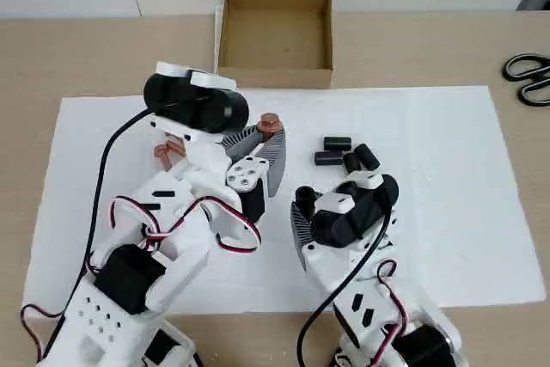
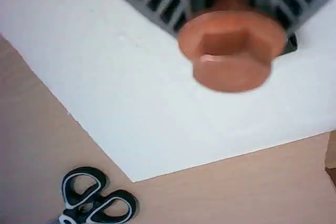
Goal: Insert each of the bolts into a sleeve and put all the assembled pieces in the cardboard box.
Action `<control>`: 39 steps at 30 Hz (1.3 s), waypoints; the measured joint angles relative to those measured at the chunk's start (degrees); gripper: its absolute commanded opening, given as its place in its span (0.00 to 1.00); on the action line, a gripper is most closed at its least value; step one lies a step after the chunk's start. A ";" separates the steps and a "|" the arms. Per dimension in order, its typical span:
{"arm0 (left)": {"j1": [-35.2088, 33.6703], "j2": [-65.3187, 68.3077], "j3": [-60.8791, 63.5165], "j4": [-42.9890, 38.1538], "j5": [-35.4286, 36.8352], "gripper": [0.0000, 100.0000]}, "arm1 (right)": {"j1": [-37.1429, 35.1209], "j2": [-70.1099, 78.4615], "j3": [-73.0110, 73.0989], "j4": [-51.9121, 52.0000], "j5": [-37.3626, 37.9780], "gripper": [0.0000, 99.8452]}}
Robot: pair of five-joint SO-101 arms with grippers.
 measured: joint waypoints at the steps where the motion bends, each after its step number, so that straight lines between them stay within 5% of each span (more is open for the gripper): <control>1: 0.00 0.00 0.35 -0.79 1.41 0.01 | 0.00 0.00 0.00 0.00 -0.09 0.00; 7: 0.00 0.09 1.85 -5.01 6.24 0.01 | -0.09 0.00 0.00 0.00 -0.35 0.00; 39: 4.48 0.09 9.23 -10.55 6.51 0.01 | -1.76 0.09 0.09 0.00 -0.35 0.00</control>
